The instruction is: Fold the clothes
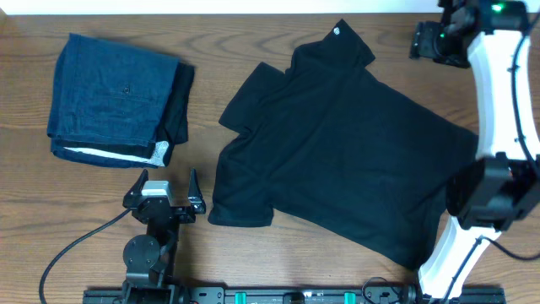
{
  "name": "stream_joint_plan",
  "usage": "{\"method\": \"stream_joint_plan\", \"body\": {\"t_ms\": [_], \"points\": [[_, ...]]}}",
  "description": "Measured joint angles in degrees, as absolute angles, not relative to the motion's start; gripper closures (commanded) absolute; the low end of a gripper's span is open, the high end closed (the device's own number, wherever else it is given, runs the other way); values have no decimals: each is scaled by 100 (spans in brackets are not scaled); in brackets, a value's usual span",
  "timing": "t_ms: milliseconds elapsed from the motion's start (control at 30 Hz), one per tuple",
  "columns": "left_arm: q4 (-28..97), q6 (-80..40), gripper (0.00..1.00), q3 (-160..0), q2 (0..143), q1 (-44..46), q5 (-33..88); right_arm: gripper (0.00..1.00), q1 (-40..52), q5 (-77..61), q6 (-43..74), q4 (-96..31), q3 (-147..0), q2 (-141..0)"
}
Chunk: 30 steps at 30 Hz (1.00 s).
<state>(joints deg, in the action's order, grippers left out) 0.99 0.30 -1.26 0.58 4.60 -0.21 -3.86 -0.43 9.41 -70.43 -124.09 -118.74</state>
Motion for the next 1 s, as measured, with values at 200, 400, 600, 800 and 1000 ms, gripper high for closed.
{"method": "stream_joint_plan", "body": {"t_ms": [200,400,600,800,1000], "points": [[1,185,2,-108,60,460,-43,28,-467,69,937,-8370,-12403,-11797],[-628,154,2,-95,60,460,432,84,-478,110,897,-8934,-12239,-11813],[928,-154,2,-1111,386,460,1343,99,-652,351,1138,-9043,-11911,-11813],[3052,-298,2,-3568,1990,460,1612,99,-1072,670,1415,-8407,-10906,-11813],[5137,-305,2,-5933,4340,473,1664,99,-1483,753,1490,-7264,-9909,-11824]]}}
